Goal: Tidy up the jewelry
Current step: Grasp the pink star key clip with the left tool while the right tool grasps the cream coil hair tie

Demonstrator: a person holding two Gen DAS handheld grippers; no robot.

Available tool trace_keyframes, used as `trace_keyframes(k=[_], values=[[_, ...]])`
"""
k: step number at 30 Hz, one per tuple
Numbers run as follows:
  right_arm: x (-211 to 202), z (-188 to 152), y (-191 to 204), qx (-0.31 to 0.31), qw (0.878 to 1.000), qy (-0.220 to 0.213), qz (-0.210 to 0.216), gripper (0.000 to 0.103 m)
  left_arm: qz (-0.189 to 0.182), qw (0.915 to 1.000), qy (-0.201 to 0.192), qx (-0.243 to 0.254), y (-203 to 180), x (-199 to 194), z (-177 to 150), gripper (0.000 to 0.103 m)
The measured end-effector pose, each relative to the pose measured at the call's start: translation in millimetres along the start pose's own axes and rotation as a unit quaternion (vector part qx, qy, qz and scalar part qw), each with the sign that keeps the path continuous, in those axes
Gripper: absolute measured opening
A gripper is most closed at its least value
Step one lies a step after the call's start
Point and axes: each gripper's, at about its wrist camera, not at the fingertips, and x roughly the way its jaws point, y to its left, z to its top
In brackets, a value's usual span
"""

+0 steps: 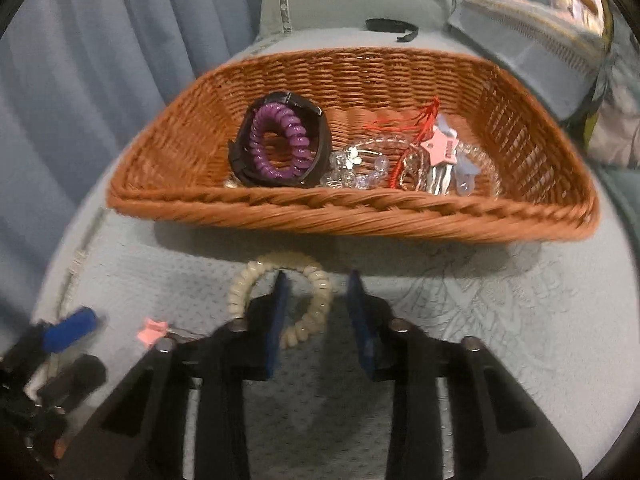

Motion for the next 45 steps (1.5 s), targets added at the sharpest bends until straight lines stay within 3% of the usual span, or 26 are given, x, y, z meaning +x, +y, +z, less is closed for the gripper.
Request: trace_keyframes(k=[1,14,16,21,24,27,33,36,40,45], values=[[-1.2,-2.1,-1.6,-0.005,1.0,0.001,-0.003,0.011,-0.002,1.0,0.002,0.003,-1.1,1.0,0.4,0.063],[-52.7,-65.2,-55.4,0.017,1.0,-0.002,0.021,0.011,-0.005,0.9942,0.065,0.086,-31.0,48.0,19.7,0.062],[-52.0,-65.3,-58.2,0.019,0.999,-0.001,0.027,0.011,-0.013,0.9908,0.074,0.113,-40.6,49.3,16.4,0.049],[-56.1,-70.4,-65.7,0.02,0.999,-0.003,0.039,0.011,-0.039,0.9832,0.097,0.15,-63.7,39.4,-3.7,0.04],[-56.1,-69.8,-68.9,0.026,0.999,-0.003,0.046,0.011,-0.007,0.9814,0.093,0.168,-74.9,36.7,-12.9,0.04],[-56.6,-68.9,-66.8,0.021,0.999,-0.005,0.045,0.011,0.024,0.9841,0.081,0.156,-74.2,41.4,-12.4,0.04],[-56.5,-70.2,-54.3,-0.007,1.0,-0.011,0.023,0.011,0.034,0.9847,0.078,0.152,-74.2,50.0,-10.3,0.038],[-57.0,-71.2,-46.9,-0.029,0.999,-0.013,0.008,0.011,0.052,0.9826,0.076,0.161,-79.4,52.9,-10.1,0.021],[-61.0,-72.3,-42.1,-0.035,0.999,-0.016,0.02,0.01,0.057,0.9828,0.057,0.166,-81.8,45.3,-10.2,0.021],[-76.1,-70.0,-35.2,-0.044,0.997,-0.041,0.042,0.01,0.038,0.9888,0.014,0.144,-78.0,22.9,-1.4,0.021]])
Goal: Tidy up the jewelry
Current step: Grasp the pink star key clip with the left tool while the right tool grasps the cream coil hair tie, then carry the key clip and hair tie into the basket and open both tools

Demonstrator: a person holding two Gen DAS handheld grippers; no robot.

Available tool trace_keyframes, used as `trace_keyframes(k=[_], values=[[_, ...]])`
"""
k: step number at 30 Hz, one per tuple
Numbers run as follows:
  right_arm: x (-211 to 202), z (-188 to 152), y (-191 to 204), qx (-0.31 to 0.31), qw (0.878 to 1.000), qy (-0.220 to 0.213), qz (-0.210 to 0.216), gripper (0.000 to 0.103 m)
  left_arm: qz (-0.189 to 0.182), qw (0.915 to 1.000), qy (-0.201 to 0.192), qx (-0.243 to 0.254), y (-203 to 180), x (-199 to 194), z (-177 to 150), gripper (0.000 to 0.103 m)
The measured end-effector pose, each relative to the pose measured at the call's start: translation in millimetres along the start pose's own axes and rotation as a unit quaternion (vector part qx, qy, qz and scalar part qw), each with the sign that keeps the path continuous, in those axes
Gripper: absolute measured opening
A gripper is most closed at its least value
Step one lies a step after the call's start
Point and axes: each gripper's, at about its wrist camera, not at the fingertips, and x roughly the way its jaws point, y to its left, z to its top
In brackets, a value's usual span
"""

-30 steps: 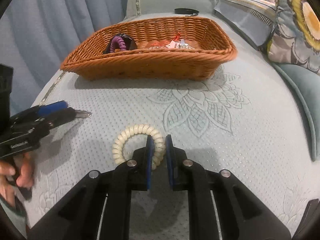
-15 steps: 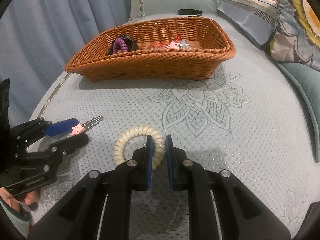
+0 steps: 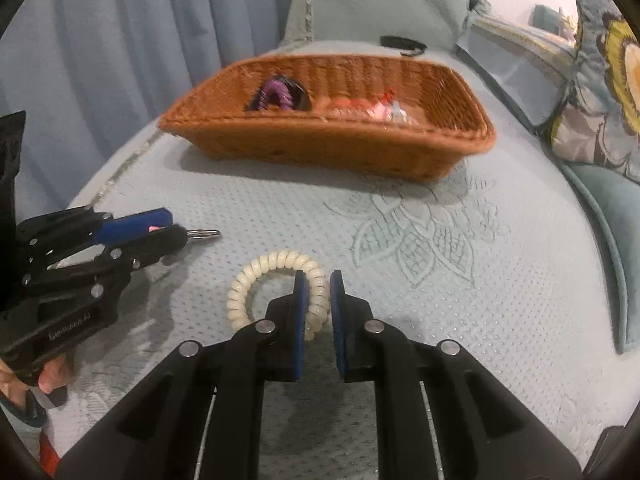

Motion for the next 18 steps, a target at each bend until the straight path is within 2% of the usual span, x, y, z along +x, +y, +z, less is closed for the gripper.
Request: trace_keyframes(k=[6,11,14,18], values=[[-21.3,6.8,5.8,-0.01,0.999,-0.036,0.012,0.01,-0.022,0.9978,-0.057,-0.024,7.6,-32.0,10.6,0.021],[-33.3,11.8,-0.2,0.003,0.998,-0.056,0.01,0.01,-0.018,0.9951,-0.094,-0.027,4.9,-48.5,21.7,0.021],[-46.4,24.6,-9.5,0.02,0.997,-0.076,0.017,0.01,-0.018,0.9931,-0.113,-0.026,5.4,-57.4,34.7,0.021],[-53.0,58.7,-23.2,0.032,0.995,-0.098,0.001,0.01,-0.004,0.9906,-0.134,-0.026,10.9,-60.9,60.9,0.021]])
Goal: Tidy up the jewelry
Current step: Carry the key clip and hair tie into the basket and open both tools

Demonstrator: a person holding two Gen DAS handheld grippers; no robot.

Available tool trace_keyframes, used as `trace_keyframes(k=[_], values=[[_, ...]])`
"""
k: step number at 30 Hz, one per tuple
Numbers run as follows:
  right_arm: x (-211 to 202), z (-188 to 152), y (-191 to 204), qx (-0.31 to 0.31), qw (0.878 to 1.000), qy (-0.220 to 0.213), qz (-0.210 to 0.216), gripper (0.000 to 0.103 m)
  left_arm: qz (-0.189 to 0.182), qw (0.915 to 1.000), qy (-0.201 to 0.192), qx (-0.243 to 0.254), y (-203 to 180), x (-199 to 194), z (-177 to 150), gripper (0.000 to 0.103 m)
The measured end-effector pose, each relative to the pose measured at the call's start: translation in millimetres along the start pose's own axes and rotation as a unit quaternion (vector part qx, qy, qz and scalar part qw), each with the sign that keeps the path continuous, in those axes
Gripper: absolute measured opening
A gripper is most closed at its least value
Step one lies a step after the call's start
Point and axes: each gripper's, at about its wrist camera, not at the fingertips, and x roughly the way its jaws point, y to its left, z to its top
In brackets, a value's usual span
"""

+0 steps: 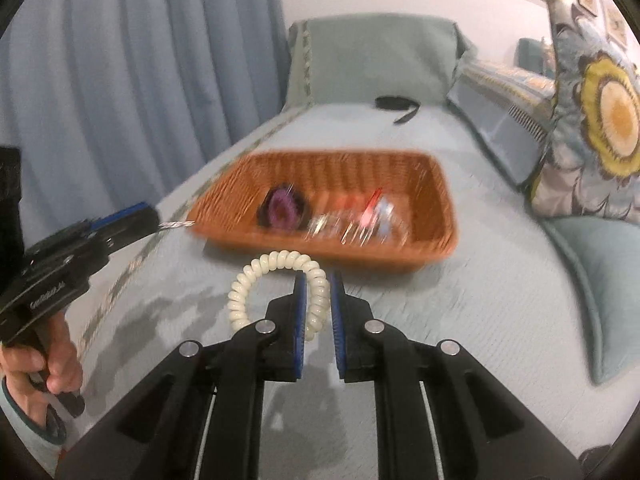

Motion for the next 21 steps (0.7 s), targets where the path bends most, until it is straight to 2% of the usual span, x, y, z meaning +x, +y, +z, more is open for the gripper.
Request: trace_keyframes(k=[2,6,10,15,21], values=[[8.5,23.6,-5.8,-0.001,1.0,-0.01,-0.02,0.01,0.001,1.0,-0.008,-0.004,2.8,6.3,13.5,0.021],[41.4,62.0,-22.7,0.024,1.0,0.002,-0.02,0.01,0.006,0.9997,-0.013,-0.019,10.3,34.7,35.6,0.021],[79.5,81.6,-36.2,0.04,0.998,0.022,-0.035,0.01,0.019,0.9995,0.001,-0.024,18.0,68.4,41.1,0.021],[124.2,85.0,-46.6,0.05,0.996,0.061,-0.05,0.01,0.032,0.9978,0.031,-0.049,34.3,106.2,31.2,0.021],[163.0,73.1,-36.7,0.036,0.991,0.108,-0.063,0.01,0.043,0.9957,0.049,-0.065,46.5,125.3,16.8,0.021]])
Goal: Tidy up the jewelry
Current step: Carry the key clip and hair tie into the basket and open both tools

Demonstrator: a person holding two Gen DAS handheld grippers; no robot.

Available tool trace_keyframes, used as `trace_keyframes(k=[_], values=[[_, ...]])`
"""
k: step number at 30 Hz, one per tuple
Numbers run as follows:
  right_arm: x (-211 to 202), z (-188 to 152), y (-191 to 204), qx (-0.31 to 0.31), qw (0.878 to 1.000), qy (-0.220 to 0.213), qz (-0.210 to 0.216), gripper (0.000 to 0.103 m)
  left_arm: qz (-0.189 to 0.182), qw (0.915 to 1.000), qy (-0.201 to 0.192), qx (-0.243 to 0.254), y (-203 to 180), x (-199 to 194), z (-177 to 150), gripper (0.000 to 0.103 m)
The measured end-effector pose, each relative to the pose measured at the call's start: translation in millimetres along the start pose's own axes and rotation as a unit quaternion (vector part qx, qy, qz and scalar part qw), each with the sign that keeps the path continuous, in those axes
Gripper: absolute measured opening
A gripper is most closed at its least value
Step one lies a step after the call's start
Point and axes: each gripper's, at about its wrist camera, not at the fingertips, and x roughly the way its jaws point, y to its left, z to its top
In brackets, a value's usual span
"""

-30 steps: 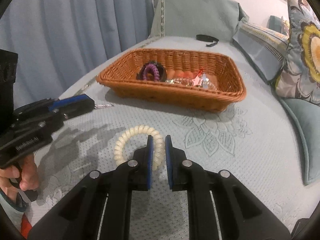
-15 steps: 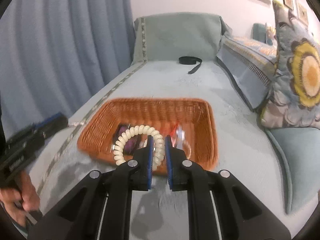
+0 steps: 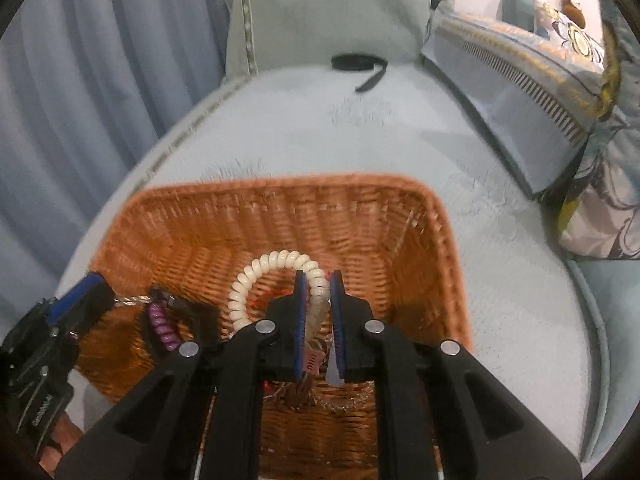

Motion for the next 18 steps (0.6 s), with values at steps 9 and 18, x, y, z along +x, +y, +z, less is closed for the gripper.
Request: trace_keyframes(k=[9,18], values=[[-16.8,-9.8,-1.0,-0.004,1.0,-0.014,0.017,0.017,-0.01,0.9997,-0.017,-0.013,3.4,-18.4,-6.8,0.043],[-98.7,-60.5,-0.7,-0.012,0.996,-0.078,0.05,0.046,-0.016,0.9981,-0.06,0.002,-18.6,-96.5,-21.8,0.059]])
